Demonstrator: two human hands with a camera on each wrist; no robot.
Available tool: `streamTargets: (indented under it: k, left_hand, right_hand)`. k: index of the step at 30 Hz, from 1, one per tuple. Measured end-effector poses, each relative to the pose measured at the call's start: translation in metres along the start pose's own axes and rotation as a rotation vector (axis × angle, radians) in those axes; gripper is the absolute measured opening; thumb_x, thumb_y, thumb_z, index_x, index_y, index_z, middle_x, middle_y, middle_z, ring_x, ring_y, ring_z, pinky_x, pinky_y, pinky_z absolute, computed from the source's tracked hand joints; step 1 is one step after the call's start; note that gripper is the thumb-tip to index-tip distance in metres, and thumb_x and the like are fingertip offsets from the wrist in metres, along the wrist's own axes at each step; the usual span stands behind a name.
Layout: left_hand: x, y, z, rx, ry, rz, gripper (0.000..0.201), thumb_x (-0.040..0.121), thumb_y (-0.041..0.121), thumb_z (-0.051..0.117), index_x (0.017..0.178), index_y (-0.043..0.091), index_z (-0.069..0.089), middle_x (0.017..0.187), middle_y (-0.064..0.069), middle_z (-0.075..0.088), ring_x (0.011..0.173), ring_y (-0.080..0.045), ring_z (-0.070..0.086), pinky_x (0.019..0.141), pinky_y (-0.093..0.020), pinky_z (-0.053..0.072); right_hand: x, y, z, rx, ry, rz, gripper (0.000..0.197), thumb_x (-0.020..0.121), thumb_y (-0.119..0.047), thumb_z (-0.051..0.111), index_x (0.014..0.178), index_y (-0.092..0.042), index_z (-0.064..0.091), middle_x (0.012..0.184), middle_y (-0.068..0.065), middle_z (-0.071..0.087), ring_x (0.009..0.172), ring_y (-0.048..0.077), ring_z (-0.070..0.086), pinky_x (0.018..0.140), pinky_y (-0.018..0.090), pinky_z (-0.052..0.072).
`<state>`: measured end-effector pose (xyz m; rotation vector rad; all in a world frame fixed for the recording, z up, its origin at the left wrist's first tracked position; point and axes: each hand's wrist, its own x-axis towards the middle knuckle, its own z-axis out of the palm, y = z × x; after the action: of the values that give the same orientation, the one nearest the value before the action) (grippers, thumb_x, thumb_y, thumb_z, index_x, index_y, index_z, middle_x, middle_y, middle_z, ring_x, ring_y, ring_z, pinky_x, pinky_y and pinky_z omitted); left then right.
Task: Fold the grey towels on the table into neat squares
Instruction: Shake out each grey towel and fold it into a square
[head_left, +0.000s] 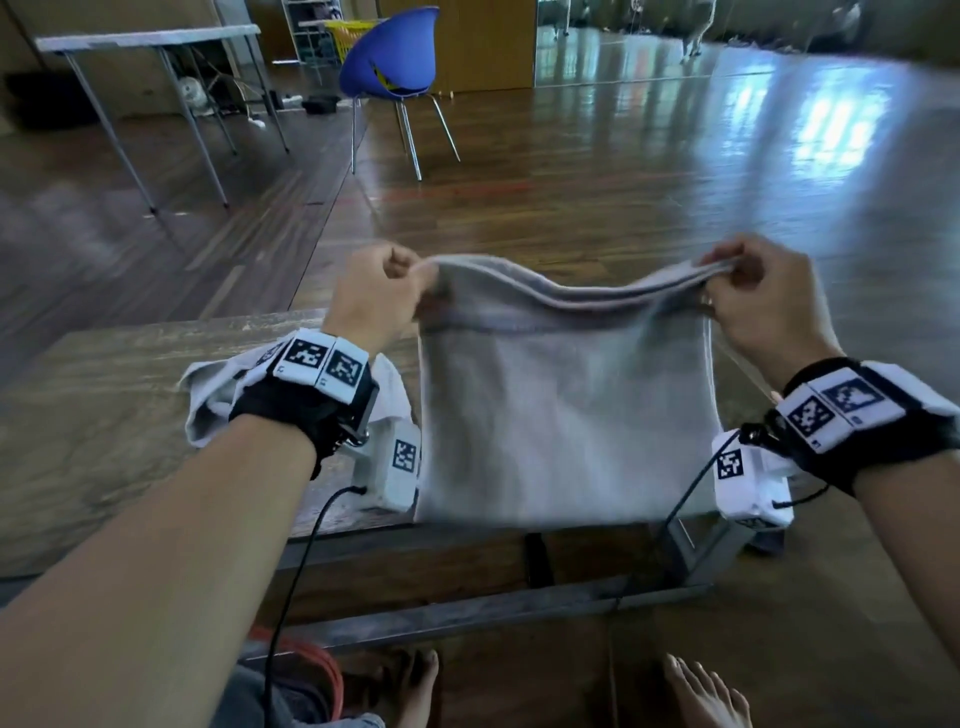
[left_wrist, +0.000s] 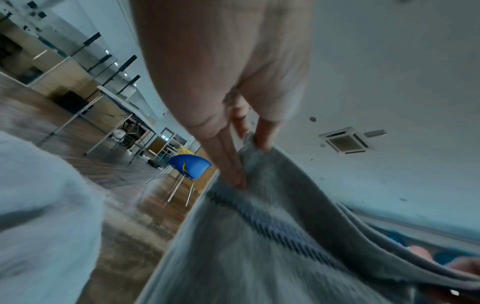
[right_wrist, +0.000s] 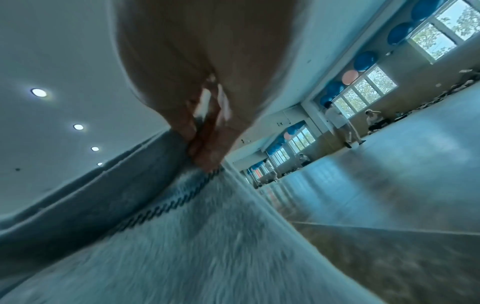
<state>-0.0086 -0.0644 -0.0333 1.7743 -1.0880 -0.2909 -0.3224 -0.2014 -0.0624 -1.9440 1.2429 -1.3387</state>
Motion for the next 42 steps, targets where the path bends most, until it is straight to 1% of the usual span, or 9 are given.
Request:
streamTargets:
  k: [5, 9, 11, 14, 17, 22, 26, 33, 42]
  left_hand:
    - [-0.001, 0.028, -0.021, -0.222, 0.196, 0.391, 0.010, 0.092, 0.017, 0.066, 0.095, 0.009, 0.060, 0.096, -0.010, 0.071, 0.089, -0.026, 0.069, 0.084, -0.046, 0.058]
    - [-0.011, 0.018, -0.032, -0.096, 0.117, 0.497, 0.012, 0.091, 0.018, 0.067, 0.095, 0.008, 0.063, 0.093, 0.000, 0.072, 0.083, -0.005, 0.070, 0.075, -0.023, 0.057]
    - [-0.021, 0.001, -0.032, 0.051, 0.045, 0.434, 0.011, 0.091, 0.020, 0.070, 0.092, 0.010, 0.066, 0.081, 0.005, 0.070, 0.071, 0.001, 0.065, 0.068, -0.016, 0.053]
    - [-0.034, -0.032, -0.029, 0.276, -0.285, 0.247, 0.014, 0.085, 0.024, 0.077, 0.088, 0.011, 0.073, 0.085, -0.002, 0.073, 0.081, -0.018, 0.069, 0.076, -0.028, 0.055]
    - [-0.042, -0.058, -0.025, 0.457, -0.654, 0.079, 0.022, 0.078, 0.037, 0.081, 0.086, 0.017, 0.077, 0.084, 0.001, 0.075, 0.084, -0.015, 0.069, 0.082, -0.031, 0.055]
    - [-0.038, -0.067, -0.016, 0.437, -0.909, -0.214, 0.020, 0.080, 0.029, 0.081, 0.084, 0.011, 0.073, 0.070, -0.001, 0.071, 0.062, -0.013, 0.066, 0.043, -0.019, 0.038]
    - [-0.037, -0.064, -0.009, 0.291, -1.064, -0.457, 0.015, 0.086, 0.016, 0.074, 0.089, 0.004, 0.065, 0.063, -0.005, 0.063, 0.048, -0.020, 0.058, 0.039, -0.018, 0.034]
    - [-0.020, -0.070, 0.015, 0.378, -0.659, -0.140, 0.017, 0.090, 0.030, 0.070, 0.084, 0.014, 0.069, 0.048, 0.007, 0.064, 0.042, -0.006, 0.060, 0.041, -0.017, 0.044]
    - [0.020, -0.085, 0.060, 0.446, -0.250, 0.000, 0.013, 0.086, 0.028, 0.075, 0.079, 0.017, 0.071, 0.078, -0.001, 0.069, 0.077, -0.016, 0.061, 0.073, -0.027, 0.040]
  right_hand:
    - [0.000, -0.026, -0.020, 0.374, 0.175, -0.269, 0.023, 0.095, -0.014, 0.063, 0.094, -0.037, 0.068, 0.098, -0.009, 0.075, 0.097, 0.016, 0.074, 0.084, 0.037, 0.062]
    - [-0.015, -0.016, -0.034, 0.270, 0.120, -0.304, 0.015, 0.095, -0.019, 0.064, 0.099, -0.033, 0.069, 0.096, -0.018, 0.073, 0.094, 0.009, 0.072, 0.084, 0.024, 0.059]
    - [-0.029, 0.001, -0.037, 0.125, -0.011, -0.232, 0.020, 0.093, -0.016, 0.067, 0.101, -0.034, 0.069, 0.096, -0.015, 0.074, 0.092, 0.008, 0.070, 0.086, 0.023, 0.056]
    - [-0.051, 0.034, -0.042, -0.177, -0.298, -0.175, 0.025, 0.086, -0.003, 0.075, 0.095, -0.025, 0.072, 0.105, 0.007, 0.071, 0.102, 0.022, 0.066, 0.096, 0.028, 0.046]
    - [-0.068, 0.051, -0.049, -0.241, -0.706, -0.041, 0.018, 0.083, -0.013, 0.079, 0.087, -0.031, 0.078, 0.096, -0.003, 0.078, 0.098, 0.016, 0.072, 0.097, 0.034, 0.050]
    - [-0.068, 0.054, -0.052, -0.264, -0.896, 0.092, 0.006, 0.084, -0.025, 0.078, 0.089, -0.027, 0.081, 0.088, -0.007, 0.078, 0.085, 0.012, 0.072, 0.088, 0.031, 0.052]
    - [-0.061, 0.049, -0.051, -0.044, -1.072, 0.361, 0.016, 0.081, -0.021, 0.076, 0.086, -0.006, 0.080, 0.078, 0.013, 0.072, 0.069, 0.026, 0.061, 0.060, 0.022, 0.051]
    - [-0.044, 0.058, -0.031, -0.248, -0.644, 0.110, 0.011, 0.094, -0.024, 0.068, 0.088, -0.018, 0.076, 0.078, 0.002, 0.074, 0.067, 0.016, 0.065, 0.065, 0.026, 0.049]
    - [-0.006, 0.081, 0.029, -0.464, -0.325, 0.177, 0.007, 0.088, -0.023, 0.073, 0.087, -0.018, 0.077, 0.083, 0.004, 0.071, 0.090, 0.022, 0.062, 0.082, 0.026, 0.042]
